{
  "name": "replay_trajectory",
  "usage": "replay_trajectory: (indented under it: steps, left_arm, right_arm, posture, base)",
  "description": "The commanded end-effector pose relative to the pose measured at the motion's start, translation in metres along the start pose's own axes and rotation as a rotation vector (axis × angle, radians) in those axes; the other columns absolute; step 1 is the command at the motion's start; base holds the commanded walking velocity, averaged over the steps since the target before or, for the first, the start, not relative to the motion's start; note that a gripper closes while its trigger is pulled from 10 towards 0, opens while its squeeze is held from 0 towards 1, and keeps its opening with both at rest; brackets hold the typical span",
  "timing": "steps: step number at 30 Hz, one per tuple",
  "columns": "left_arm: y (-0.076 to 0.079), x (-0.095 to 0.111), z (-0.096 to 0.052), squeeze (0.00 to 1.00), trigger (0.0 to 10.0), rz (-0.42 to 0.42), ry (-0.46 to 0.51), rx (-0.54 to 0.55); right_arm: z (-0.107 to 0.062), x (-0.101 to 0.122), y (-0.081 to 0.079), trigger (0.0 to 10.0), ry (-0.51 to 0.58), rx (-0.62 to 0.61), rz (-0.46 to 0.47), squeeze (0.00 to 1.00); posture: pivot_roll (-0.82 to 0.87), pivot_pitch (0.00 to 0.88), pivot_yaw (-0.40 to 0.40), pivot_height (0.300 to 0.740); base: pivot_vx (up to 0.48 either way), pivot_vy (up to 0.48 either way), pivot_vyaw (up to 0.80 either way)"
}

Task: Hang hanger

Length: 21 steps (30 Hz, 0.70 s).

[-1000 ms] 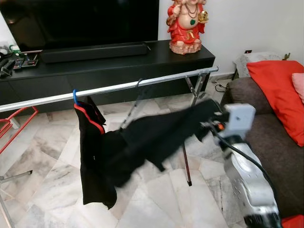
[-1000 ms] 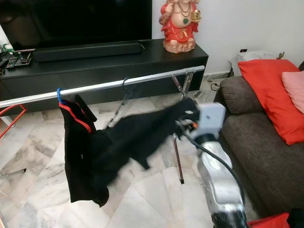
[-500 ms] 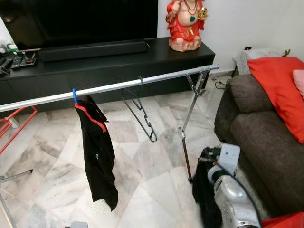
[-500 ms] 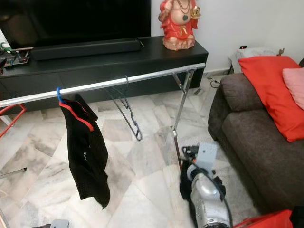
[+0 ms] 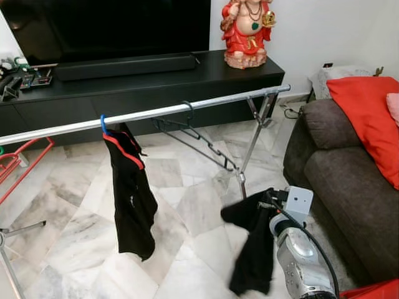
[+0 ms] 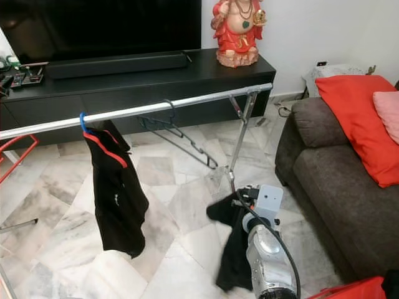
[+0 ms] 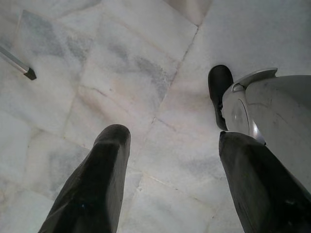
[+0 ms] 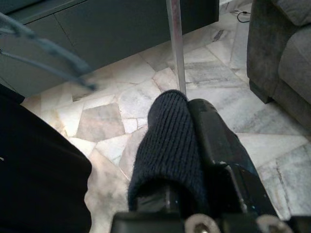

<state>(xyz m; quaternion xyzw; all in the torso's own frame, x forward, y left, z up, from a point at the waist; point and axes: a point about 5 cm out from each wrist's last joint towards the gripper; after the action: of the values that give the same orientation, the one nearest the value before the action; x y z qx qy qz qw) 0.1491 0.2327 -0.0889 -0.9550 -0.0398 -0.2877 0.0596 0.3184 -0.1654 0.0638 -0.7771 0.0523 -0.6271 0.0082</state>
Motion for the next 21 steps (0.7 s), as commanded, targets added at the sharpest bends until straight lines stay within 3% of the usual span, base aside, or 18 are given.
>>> replay_trajectory:
  steps: [1, 11, 15, 21]
  left_arm:
    - [-0.004, -0.007, -0.002, 0.0, 10.0, -0.01, -0.02, 0.018]
    - [-0.005, -0.009, -0.002, 0.0, 10.0, -0.016, -0.023, 0.024]
    - [-0.008, -0.008, -0.003, 0.0, 10.0, -0.04, -0.008, 0.043]
    - [-0.009, -0.007, -0.003, 0.0, 10.0, -0.053, 0.004, 0.049]
  right_arm:
    - [-0.001, 0.001, 0.004, 10.0, 0.025, -0.01, -0.016, 0.0]
    - [-0.002, -0.004, 0.003, 10.0, 0.022, 0.008, -0.008, 0.0]
    - [-0.002, -0.01, -0.006, 10.0, 0.001, 0.059, 0.025, 0.0]
    - [0.0, -0.011, 0.004, 10.0, -0.012, 0.019, 0.029, 0.0]
  posture:
    - [-0.05, 0.076, 0.042, 0.74]
    - [-0.04, 0.059, 0.042, 0.74]
    - [-0.03, 0.046, 0.039, 0.74]
    - [-0.03, 0.029, 0.036, 0.74]
  base:
    - [0.0, 0.0, 0.63]
    - [0.0, 0.0, 0.77]
    - [0.0, 0.0, 0.0]
    - [0.0, 0.0, 0.0]
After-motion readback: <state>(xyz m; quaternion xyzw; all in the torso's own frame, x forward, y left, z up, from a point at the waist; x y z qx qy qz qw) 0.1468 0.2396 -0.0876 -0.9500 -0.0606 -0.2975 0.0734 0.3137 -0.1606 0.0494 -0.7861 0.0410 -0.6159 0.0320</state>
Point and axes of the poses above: a point about 5 cm out from each wrist's last joint towards the gripper, its own z axis pointing out of the wrist towards the gripper, its own x axis along the axis of the wrist's last joint, y = z × x, and after that the axes turned 5 degrees about -z, right-handed
